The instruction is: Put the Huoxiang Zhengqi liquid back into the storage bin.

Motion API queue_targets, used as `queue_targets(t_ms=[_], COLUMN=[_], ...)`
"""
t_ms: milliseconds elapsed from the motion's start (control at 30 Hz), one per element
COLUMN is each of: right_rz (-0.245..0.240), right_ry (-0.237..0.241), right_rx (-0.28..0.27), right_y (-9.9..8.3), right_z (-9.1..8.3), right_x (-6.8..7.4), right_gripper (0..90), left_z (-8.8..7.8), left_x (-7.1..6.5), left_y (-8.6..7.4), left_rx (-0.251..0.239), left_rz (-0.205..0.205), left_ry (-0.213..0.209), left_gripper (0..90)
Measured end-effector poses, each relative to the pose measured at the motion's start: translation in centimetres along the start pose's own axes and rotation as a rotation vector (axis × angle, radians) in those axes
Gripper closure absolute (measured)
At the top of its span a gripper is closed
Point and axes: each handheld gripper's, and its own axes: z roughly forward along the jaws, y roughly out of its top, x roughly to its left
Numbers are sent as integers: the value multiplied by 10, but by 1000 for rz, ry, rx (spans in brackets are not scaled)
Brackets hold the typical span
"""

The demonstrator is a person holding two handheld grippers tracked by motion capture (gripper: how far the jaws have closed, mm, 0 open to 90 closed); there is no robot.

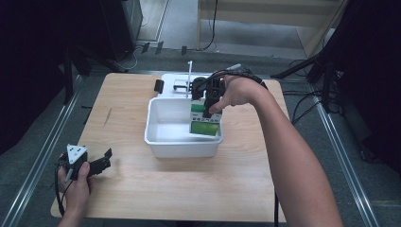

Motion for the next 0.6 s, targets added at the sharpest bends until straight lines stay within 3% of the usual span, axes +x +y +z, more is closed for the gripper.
queue_targets(t_ms=[600], right_rz=[-20], right_ry=[26], right_rx=[28], right_y=[2], right_z=[42], right_x=[-4], right_gripper=[647], left_z=[0], left_x=[0], left_y=[0], left_rx=[-3], left_rz=[-3], left_ry=[-1], left_gripper=[70])
